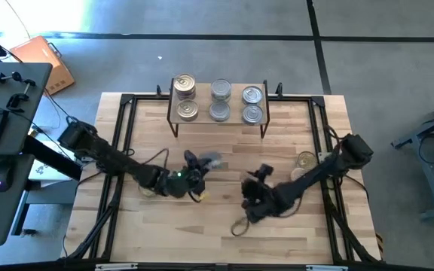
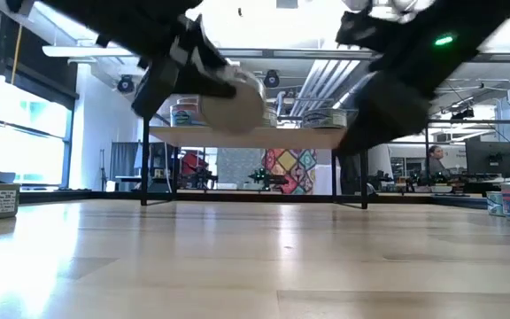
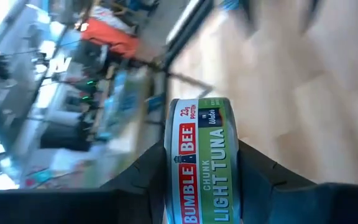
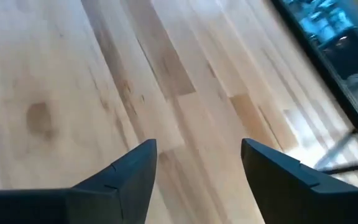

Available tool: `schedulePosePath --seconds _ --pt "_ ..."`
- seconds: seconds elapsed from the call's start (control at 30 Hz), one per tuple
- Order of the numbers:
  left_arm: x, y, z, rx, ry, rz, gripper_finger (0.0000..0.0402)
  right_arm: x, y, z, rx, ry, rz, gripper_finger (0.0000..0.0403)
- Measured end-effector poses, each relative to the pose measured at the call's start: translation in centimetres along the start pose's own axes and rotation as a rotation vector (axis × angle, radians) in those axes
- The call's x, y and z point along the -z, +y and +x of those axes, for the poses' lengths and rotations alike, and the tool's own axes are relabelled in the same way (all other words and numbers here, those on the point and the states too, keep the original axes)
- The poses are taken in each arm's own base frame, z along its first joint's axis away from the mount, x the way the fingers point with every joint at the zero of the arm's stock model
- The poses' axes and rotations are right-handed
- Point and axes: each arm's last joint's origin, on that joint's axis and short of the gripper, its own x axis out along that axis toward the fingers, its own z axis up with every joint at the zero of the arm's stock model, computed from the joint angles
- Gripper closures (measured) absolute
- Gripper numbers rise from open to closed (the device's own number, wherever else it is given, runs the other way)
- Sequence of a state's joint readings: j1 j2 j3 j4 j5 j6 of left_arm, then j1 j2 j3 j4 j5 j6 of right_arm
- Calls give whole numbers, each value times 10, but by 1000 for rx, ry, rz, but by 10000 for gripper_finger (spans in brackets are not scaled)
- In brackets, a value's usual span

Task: Stack canned seafood by type on shelf
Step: Stack the green and white tuna can on top of the green and white tuna can on the shelf

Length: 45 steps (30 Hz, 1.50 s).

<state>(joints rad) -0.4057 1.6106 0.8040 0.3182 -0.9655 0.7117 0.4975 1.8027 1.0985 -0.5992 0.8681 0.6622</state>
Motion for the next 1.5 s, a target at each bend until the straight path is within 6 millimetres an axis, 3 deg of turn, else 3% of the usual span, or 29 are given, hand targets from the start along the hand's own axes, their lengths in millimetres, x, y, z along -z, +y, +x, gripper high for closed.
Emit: schedulePosePath --seconds 0.13,0.27,0.47,0.63,1.07,1.27,1.5 --pt "5 38 8 -91 19 10 277 12 6 -19 56 -65 67 174" --pt "17 71 29 -148 -5 52 277 16 12 -29 79 -145 106 173" --pt "39 107 61 -182 1 99 278 18 14 -32 99 -187 112 172" --pt "52 126 75 -190 -16 93 278 18 13 -32 102 -187 109 172" --pt "80 126 104 -151 35 158 270 17 13 -32 101 -189 114 172" --pt "83 129 106 -160 45 153 265 17 13 -31 102 -189 117 172" --pt "81 134 109 -118 35 130 234 17 13 -31 102 -190 118 172"
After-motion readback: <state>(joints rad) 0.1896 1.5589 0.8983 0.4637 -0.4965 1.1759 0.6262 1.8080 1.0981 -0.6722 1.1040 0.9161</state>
